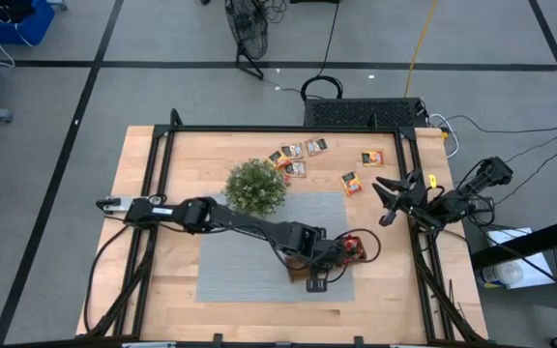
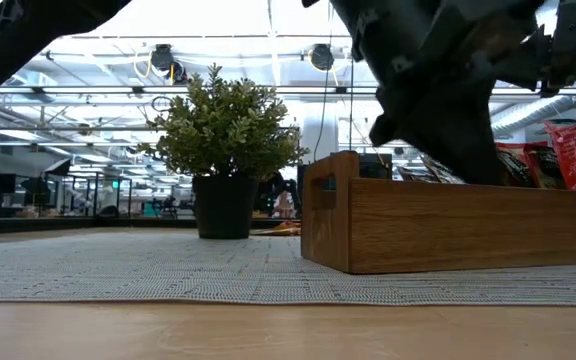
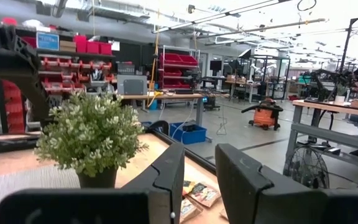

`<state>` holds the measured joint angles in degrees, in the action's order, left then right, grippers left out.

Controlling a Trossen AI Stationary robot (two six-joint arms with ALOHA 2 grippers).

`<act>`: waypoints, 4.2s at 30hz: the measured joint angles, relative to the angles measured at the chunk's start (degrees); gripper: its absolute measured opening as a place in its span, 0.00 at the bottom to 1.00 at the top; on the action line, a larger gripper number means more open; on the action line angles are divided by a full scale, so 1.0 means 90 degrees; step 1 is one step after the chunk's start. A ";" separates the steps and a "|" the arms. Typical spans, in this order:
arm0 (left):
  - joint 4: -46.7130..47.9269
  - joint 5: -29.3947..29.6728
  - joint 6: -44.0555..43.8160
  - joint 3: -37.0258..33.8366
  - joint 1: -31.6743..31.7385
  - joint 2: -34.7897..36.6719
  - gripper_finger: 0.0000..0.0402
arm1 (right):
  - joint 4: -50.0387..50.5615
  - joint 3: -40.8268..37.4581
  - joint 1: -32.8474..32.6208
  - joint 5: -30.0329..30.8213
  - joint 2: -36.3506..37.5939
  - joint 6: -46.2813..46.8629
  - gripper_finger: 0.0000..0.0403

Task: Pick & Place Tea
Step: Put the apple tea sachet into the brown organizer

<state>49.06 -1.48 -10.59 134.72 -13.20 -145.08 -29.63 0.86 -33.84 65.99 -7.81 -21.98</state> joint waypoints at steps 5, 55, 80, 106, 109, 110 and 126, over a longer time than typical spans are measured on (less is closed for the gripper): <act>-0.0093 -0.0197 -0.0015 -0.0002 0.0001 -0.0267 0.00 | -0.0016 0.0000 0.0000 0.0000 0.0004 0.0012 0.19; 0.0493 0.1241 -0.0324 -0.0027 -0.0084 -0.0045 0.05 | -0.0016 -0.0002 0.0000 -0.0001 0.0004 0.0020 0.19; -0.0043 0.0014 -0.0121 -0.0027 -0.0108 0.0098 0.10 | -0.0013 0.0000 0.0001 -0.0001 0.0004 0.0018 0.19; -0.1577 0.1444 0.1305 -0.0920 -0.0133 0.1646 0.12 | -0.0016 0.0000 0.0000 -0.0001 0.0004 0.0014 0.19; -0.2705 0.0592 0.1569 -0.1496 0.0013 0.1642 0.12 | -0.0012 -0.0002 0.0000 -0.0001 0.0002 0.0019 0.19; -0.2933 0.0482 0.1581 -0.1674 0.0065 0.1663 0.12 | -0.0015 0.0000 0.0002 -0.0001 0.0004 0.0019 0.19; -0.9114 -0.0085 0.1043 -0.7744 0.1309 0.4337 0.12 | -0.0057 -0.0002 0.0000 -0.0021 0.0000 0.0382 0.19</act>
<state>-32.97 -2.24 -1.20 65.02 -1.42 -106.05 -30.14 0.84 -33.85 65.80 -7.81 -18.54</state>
